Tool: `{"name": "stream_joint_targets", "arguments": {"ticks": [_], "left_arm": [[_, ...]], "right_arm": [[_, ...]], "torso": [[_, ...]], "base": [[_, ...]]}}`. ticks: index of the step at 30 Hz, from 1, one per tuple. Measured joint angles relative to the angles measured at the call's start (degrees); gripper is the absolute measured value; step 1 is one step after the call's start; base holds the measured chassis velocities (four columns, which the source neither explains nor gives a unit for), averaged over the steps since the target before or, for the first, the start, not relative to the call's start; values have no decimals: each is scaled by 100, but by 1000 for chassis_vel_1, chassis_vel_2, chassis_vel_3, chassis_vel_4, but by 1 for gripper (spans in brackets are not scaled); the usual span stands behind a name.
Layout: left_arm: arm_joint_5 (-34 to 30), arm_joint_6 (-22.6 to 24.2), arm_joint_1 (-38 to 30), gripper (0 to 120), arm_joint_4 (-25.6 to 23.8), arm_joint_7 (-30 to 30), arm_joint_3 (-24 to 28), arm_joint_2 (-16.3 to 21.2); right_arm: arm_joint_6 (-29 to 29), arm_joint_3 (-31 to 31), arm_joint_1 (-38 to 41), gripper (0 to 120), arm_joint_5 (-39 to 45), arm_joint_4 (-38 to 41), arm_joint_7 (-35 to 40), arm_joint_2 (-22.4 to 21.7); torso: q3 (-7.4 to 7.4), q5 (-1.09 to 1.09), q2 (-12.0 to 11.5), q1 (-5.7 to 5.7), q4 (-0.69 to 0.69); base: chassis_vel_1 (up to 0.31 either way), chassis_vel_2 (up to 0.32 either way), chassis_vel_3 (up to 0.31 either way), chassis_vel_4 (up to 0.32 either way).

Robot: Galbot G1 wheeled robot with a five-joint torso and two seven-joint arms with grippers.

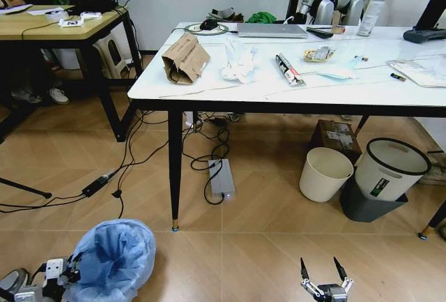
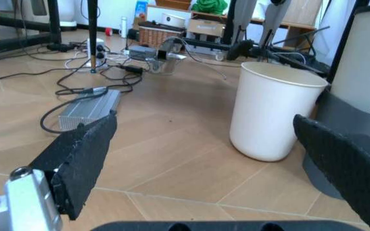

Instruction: Pick up the trash bin and place the trash from the table into it.

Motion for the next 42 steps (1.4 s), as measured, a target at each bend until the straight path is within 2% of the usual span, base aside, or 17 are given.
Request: {"name": "stream_joint_targets", "arguments": {"ticks": [4, 6, 9, 21, 33, 42], "left_arm": [[-2, -238, 198, 0, -340, -63, 89, -18], [4, -293, 370, 0, -610, -128, 191, -27], [3, -357, 535, 0, -875, -187, 319, -24], [147, -466, 900, 0, -1539, -201, 672, 90], [233, -415, 1180, 0, -2039, -143, 736, 271], [367, -431, 1378, 0, -2443, -71, 809, 244]], "right_arm": [[-4, 1, -3, 100, -23, 4, 0, 0], [-5, 2, -9, 100, -39, 4, 4, 0], [-6, 2, -17, 100, -56, 4, 10, 0], [-60, 49, -29, 100, -111, 44, 38, 0], [-67, 105, -31, 100, -152, 41, 47, 0], [-67, 112, -30, 100, -158, 27, 52, 0]], "torso": [[0, 8, 0, 0, 0], [0, 1, 0, 0, 0], [0, 5, 0, 0, 0], [-1, 4, 0, 0, 0], [0, 3, 0, 0, -1], [26, 4, 50, 22, -1]], "base": [[0, 0, 0, 0], [0, 0, 0, 0], [0, 0, 0, 0], [0, 0, 0, 0], [0, 0, 0, 0], [0, 0, 0, 0]]}}
